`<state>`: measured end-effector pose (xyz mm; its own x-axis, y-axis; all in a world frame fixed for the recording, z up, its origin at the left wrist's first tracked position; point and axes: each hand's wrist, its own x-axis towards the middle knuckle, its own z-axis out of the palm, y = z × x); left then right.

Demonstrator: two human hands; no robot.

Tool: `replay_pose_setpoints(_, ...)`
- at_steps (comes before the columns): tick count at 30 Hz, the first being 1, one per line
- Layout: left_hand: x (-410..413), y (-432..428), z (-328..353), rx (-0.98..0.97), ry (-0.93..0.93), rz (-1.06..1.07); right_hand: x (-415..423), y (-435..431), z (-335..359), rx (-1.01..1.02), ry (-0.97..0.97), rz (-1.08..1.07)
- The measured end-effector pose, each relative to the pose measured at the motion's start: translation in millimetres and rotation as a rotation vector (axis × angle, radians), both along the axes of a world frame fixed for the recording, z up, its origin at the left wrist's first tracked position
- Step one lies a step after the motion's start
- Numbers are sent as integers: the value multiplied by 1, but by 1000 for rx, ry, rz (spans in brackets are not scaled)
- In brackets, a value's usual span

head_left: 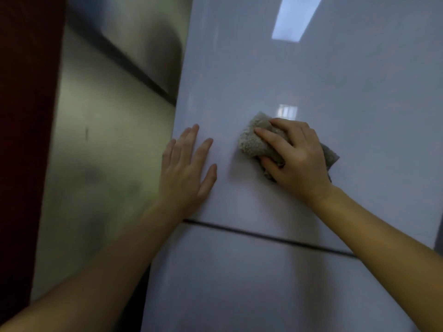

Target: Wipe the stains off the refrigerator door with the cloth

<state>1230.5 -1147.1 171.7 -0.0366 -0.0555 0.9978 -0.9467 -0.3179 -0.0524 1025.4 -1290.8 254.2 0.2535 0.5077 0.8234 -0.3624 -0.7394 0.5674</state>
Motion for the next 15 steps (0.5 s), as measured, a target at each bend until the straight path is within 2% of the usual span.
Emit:
replay_pose_setpoints(9,0,-6,260,-7,34,-32,3,-7,275,36,-29,-64)
replay_pose_setpoints(12,-2,-4,313,54,64,-23,11,-10,344,61,-62,-85)
replay_pose_setpoints(15,-7,-6,330,83,127,-13,12,-8,361,83,-25,-75)
